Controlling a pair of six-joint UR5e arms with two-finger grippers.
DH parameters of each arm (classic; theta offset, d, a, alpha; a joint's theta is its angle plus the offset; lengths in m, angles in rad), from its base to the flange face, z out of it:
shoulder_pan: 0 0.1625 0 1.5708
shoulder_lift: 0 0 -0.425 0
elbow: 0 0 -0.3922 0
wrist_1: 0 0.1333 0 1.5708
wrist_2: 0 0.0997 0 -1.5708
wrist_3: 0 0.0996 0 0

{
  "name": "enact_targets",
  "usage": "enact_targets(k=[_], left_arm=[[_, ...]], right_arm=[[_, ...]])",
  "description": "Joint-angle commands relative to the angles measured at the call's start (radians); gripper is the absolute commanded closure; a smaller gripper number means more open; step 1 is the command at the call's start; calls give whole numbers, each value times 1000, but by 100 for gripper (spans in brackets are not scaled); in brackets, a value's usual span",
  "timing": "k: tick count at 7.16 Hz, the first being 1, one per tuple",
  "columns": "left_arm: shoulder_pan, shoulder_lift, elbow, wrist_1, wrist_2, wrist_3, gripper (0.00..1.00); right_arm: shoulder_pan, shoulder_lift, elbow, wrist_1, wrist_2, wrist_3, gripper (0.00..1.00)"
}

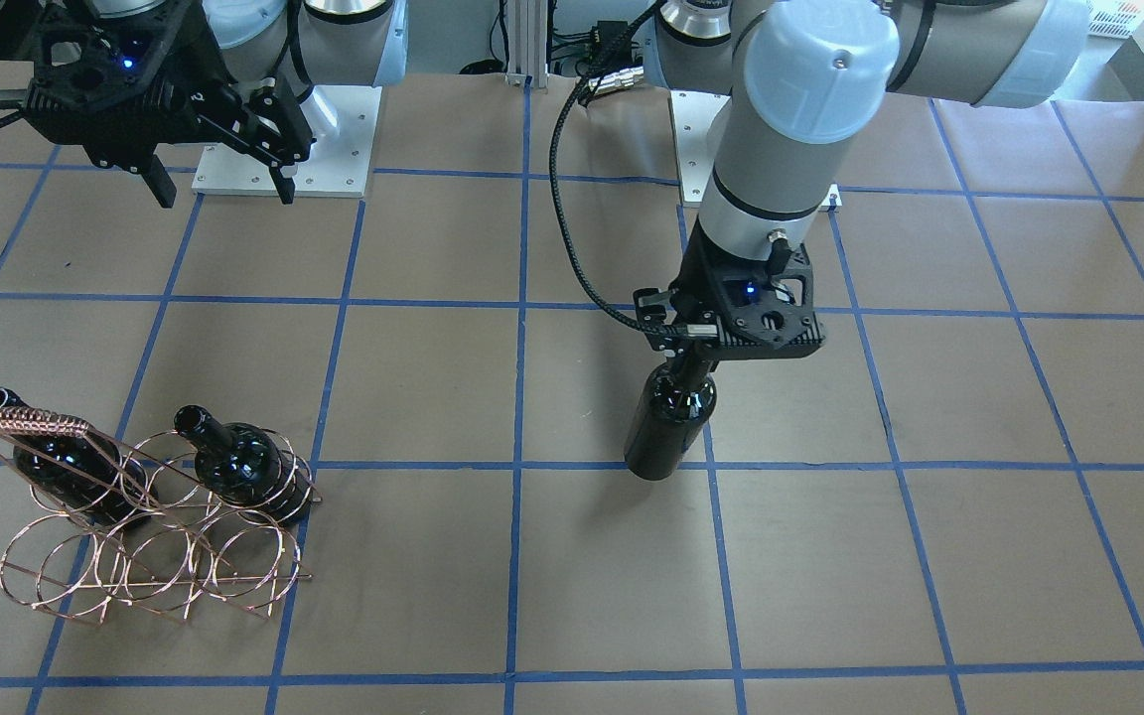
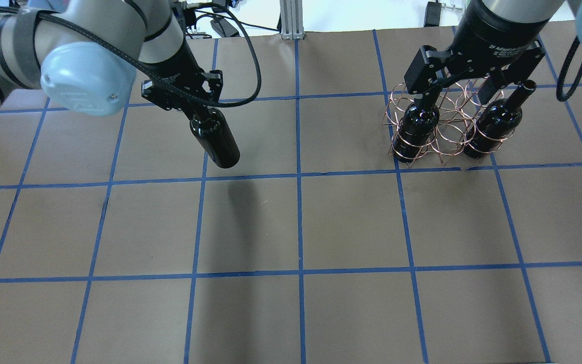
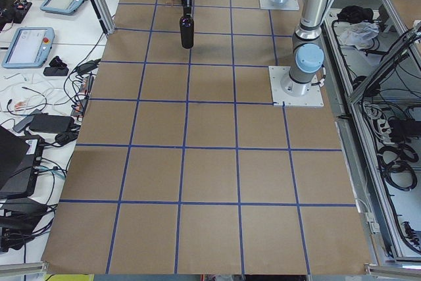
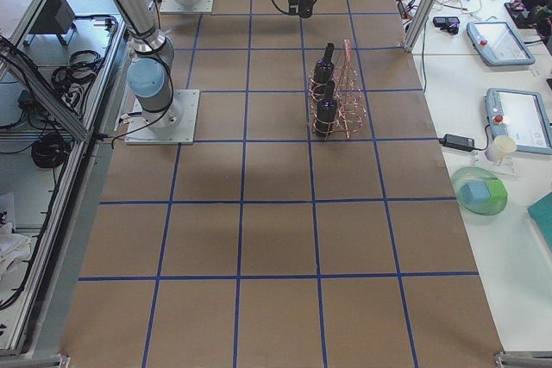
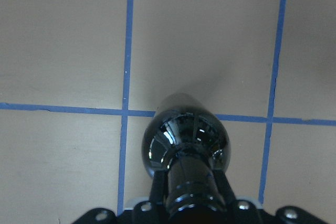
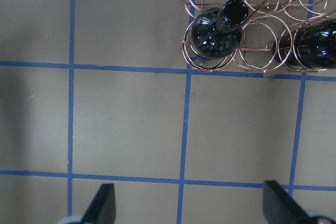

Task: Place wine into wine basket
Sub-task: 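Carry the bottle with the left gripper to the table center and release upright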

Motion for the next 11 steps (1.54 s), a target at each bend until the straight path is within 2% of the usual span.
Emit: enact_targets(k=[1, 4, 11], left_arm=[[-24, 6, -46, -2, -6, -3, 100], [-25, 17, -55, -59, -31, 6, 100], [-56, 3, -101, -61, -46, 6, 100]], right_arm=[[0, 0, 0, 0, 0, 0, 0], [0, 0, 0, 0, 0, 0, 0], [2, 0, 2, 0, 0, 0, 0]])
